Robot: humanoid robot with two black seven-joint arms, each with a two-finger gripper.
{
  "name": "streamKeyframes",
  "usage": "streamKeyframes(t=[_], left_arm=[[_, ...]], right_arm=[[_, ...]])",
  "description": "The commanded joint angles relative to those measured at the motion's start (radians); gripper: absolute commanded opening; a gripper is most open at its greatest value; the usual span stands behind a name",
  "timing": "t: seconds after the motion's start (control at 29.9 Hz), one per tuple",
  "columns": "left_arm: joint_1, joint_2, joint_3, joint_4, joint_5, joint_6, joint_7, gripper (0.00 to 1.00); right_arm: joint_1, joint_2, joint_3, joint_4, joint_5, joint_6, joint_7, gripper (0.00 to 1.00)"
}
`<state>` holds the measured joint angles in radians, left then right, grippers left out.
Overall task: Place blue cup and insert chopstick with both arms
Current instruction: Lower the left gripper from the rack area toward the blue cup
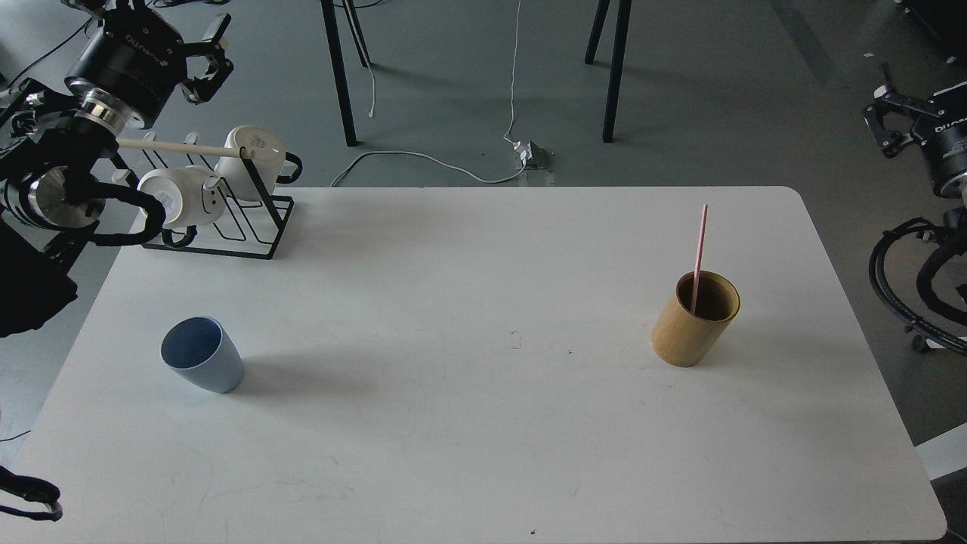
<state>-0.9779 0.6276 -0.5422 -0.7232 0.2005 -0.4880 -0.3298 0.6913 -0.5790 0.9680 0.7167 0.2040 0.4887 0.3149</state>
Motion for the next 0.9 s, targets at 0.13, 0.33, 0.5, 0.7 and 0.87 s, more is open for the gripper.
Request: streamKeyframes(t=[0.13, 0.33, 0.5, 0.7, 0.87], left_arm=[[-0.019, 0.150, 0.022, -0.183, 0.537, -0.001, 0.003, 0.99], [0.014, 0.288, 0.063, -0.358, 0.889, -0.001, -0.006, 0.99], [0.048, 0.394, 0.119, -0.458, 1.126, 0.012, -0.029, 0.97], [0.097, 0.500, 0.182, -0.519, 1.223, 0.058, -0.032, 0.96], [0.145, 0.532, 0.290, -0.518, 1.346, 0.164, -0.075, 0.94]], right_arm=[[-0.001, 0.033, -0.002, 0.001, 0.000, 0.000, 0.000, 1.00], [-0.010, 0.039, -0.015, 0.003, 0.000, 0.000, 0.001, 1.00], [-0.021, 0.039, -0.017, 0.001, 0.000, 0.000, 0.001, 1.00], [-0.021, 0.039, -0.003, 0.001, 0.000, 0.000, 0.006, 1.00], [-0.019, 0.041, 0.000, 0.001, 0.000, 0.000, 0.007, 1.00]])
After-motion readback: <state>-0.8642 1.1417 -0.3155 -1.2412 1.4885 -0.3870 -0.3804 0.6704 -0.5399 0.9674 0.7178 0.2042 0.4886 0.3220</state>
